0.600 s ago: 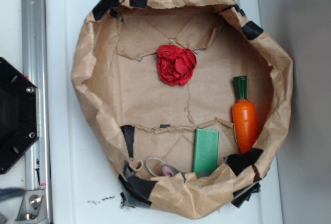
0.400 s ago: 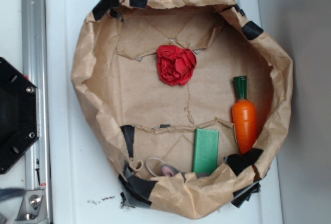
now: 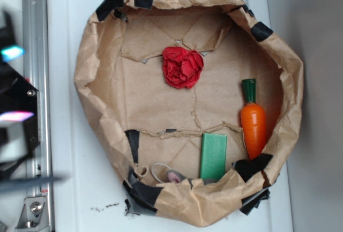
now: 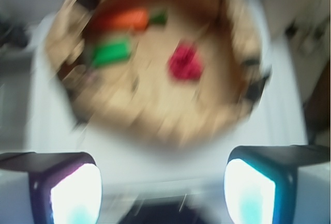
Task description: Grab the red paper.
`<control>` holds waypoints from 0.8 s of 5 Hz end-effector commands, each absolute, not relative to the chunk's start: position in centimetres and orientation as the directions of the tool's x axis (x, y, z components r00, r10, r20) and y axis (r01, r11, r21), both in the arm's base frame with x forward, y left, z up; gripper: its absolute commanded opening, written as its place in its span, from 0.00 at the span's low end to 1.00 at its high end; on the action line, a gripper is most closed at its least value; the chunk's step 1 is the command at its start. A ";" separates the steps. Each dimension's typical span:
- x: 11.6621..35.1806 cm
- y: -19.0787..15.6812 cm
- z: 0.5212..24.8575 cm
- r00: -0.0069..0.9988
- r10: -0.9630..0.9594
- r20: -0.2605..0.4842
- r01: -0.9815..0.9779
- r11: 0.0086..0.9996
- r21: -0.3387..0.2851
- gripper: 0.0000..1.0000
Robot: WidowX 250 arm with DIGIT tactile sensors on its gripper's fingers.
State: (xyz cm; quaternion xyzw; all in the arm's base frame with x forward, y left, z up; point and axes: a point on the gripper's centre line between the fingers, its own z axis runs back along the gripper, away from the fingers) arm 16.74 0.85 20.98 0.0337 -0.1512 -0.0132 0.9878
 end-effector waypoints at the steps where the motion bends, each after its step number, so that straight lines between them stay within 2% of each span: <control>1: 26.4 1.3 15.3 0.893 -0.361 0.269 0.319 0.929 0.187 1.00; 2: 27.2 0.9 10.2 0.872 -0.455 0.180 0.434 0.890 0.143 1.00; 3: 26.2 1.3 6.2 0.838 -0.536 0.104 0.528 0.844 0.097 1.00; 4: 26.9 1.7 3.6 0.798 -0.592 0.107 0.583 0.805 0.108 1.00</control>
